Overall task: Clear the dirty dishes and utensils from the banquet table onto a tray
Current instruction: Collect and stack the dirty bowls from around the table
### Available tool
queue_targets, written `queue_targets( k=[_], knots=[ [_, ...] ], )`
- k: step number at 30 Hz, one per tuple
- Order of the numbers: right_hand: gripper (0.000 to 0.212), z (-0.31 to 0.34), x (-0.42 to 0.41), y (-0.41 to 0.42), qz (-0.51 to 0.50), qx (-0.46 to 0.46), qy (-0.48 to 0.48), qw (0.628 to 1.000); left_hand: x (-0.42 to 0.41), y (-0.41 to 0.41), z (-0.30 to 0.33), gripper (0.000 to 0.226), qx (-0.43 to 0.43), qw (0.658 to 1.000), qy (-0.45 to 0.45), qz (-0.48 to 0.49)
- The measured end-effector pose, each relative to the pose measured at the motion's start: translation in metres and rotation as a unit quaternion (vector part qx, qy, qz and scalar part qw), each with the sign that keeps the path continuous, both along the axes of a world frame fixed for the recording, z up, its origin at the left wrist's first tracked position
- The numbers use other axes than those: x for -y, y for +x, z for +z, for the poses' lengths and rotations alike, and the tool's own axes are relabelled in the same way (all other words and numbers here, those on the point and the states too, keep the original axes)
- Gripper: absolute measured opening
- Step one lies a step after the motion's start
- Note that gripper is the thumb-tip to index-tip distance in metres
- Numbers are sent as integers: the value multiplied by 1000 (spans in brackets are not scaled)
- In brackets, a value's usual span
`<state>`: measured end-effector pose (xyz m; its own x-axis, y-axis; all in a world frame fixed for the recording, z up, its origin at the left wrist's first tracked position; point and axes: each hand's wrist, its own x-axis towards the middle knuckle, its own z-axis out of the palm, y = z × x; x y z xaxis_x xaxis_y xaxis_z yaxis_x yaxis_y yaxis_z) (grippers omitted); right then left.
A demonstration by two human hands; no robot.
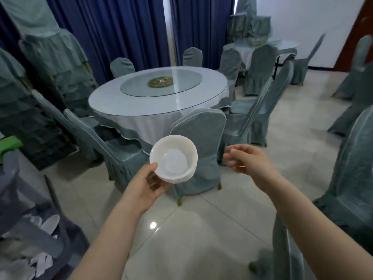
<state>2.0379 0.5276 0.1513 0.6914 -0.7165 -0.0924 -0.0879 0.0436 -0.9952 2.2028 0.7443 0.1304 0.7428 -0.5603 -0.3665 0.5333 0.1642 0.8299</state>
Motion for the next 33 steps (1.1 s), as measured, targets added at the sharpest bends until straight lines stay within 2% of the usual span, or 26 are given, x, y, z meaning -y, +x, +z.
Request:
queue_targets(
  k=[6,10,12,14,17,23,33],
  knots=[
    [14,21,53,58,-91,19,-11,996,86,98,20,11,0,997,-22,-78],
    [17,22,101,41,-168,10,-22,985,167,121,30,29,-20,987,-31,-155],
    [16,22,133,20,-234,13,-11,972,217,121,37,19,-19,981,-39,-190],
    [16,21,165,-5,-297,13,-9,955,269,116,45,8,-15,973,-45,-226],
    [16,19,215,-44,-363,12,-25,932,353,101,61,5,-9,960,-53,-275],
    [14,11,303,-111,-483,32,-20,875,512,53,87,15,-31,926,-67,-371],
    [10,16,363,-172,-625,7,15,780,692,-38,95,12,-44,839,-105,-532]
  ],
)
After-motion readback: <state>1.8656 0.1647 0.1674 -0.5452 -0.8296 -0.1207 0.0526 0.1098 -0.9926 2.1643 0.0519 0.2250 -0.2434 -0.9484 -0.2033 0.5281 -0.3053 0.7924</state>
